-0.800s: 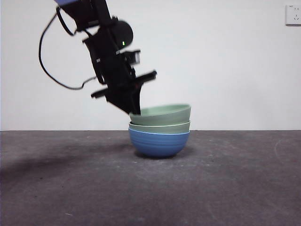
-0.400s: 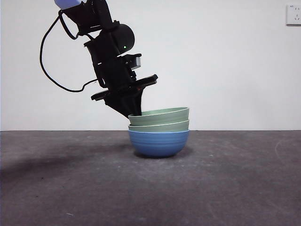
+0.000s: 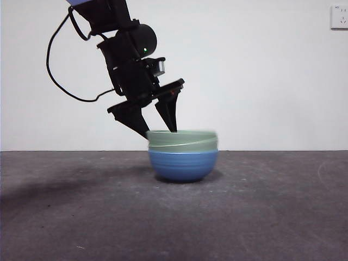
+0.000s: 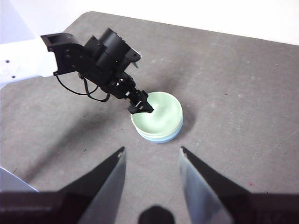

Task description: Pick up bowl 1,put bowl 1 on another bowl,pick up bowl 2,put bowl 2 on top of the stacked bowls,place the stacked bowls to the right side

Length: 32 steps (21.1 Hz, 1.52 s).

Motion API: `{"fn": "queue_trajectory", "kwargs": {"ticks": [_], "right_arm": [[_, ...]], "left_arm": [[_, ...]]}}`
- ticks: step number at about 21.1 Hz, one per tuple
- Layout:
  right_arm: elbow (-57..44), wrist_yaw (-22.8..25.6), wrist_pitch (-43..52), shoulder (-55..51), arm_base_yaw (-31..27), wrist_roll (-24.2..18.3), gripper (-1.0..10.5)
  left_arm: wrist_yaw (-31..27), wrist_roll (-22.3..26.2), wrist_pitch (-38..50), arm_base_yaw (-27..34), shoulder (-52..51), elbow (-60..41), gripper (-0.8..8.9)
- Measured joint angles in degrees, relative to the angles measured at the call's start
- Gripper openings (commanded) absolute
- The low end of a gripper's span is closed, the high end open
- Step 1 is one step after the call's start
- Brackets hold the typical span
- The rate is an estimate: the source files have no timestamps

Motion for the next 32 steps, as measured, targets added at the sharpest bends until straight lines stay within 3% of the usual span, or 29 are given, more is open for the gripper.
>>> {"fn": "queue_trajectory", "kwargs": {"ticks": [8, 17, 19, 23, 32], "right_arm": [[0.0, 0.0, 0.0, 0.9, 0.0, 0.0, 1.9], [0.0, 0.0, 0.0, 6.6, 0.0, 0.0, 2.0], [0.0, 0.0, 0.0, 10.2, 0.0, 0.0, 2.4], [0.0, 0.0, 0.4, 17.9, 0.0, 0.0, 4.5], [0.0, 0.0, 7.6, 37.6, 0.0, 1.2, 4.5]], "left_arm": [[0.0, 0.1, -1.6, 0.0, -5.0, 0.0, 3.24], [-0.3, 1.2, -9.1, 0.5, -16.2, 0.0, 3.24], [-0.3, 2.1, -11.2, 0.8, -22.7, 0.0, 3.24], [-0.5, 3.7, -16.3, 0.9, -34.4, 0.0, 3.24], [-2.9, 5.7, -28.9, 0.9, -48.5, 0.0, 3.24]]}}
